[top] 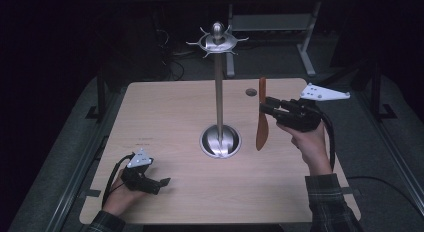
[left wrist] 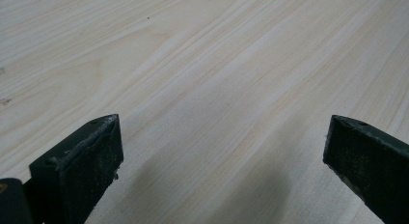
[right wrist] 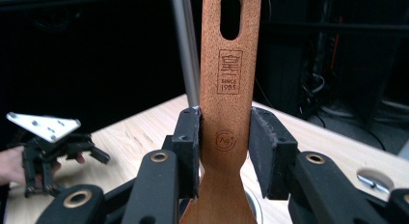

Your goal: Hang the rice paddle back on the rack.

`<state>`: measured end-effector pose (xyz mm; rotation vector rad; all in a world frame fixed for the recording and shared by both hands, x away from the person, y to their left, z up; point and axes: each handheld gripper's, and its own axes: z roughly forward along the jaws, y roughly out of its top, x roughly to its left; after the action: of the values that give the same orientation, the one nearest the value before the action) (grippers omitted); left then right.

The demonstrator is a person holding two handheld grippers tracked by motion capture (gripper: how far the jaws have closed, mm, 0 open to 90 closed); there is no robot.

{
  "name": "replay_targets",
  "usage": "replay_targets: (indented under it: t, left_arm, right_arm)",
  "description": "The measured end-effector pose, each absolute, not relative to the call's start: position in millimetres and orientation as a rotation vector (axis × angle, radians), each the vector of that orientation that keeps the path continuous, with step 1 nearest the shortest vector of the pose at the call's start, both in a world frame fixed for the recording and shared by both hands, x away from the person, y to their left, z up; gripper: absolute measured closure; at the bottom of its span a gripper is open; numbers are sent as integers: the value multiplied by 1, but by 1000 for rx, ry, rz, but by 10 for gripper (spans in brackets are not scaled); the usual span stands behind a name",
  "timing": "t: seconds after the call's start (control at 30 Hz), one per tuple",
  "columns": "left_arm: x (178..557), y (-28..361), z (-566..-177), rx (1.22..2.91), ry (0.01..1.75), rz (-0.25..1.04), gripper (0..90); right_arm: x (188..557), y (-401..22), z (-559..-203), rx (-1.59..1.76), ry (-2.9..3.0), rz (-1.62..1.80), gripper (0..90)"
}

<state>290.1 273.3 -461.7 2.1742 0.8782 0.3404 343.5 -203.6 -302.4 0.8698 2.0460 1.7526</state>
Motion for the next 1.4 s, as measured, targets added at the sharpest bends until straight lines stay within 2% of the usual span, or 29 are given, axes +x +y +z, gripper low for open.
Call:
replay_targets:
  t: [0.63,1.0,1.4]
  left_arm:
    - [290,273,-461,2176,878,337,0]
    - [289,273,-461,2175,874,336,0]
    - [289,273,-461,2171,880,325,0]
  right_arm:
    - [337,-180,-242,682,2011,1829,651]
    - [341,-162,-226,620,2011,1848,651]
    - [350,-151,-226,624,2020,1852,650]
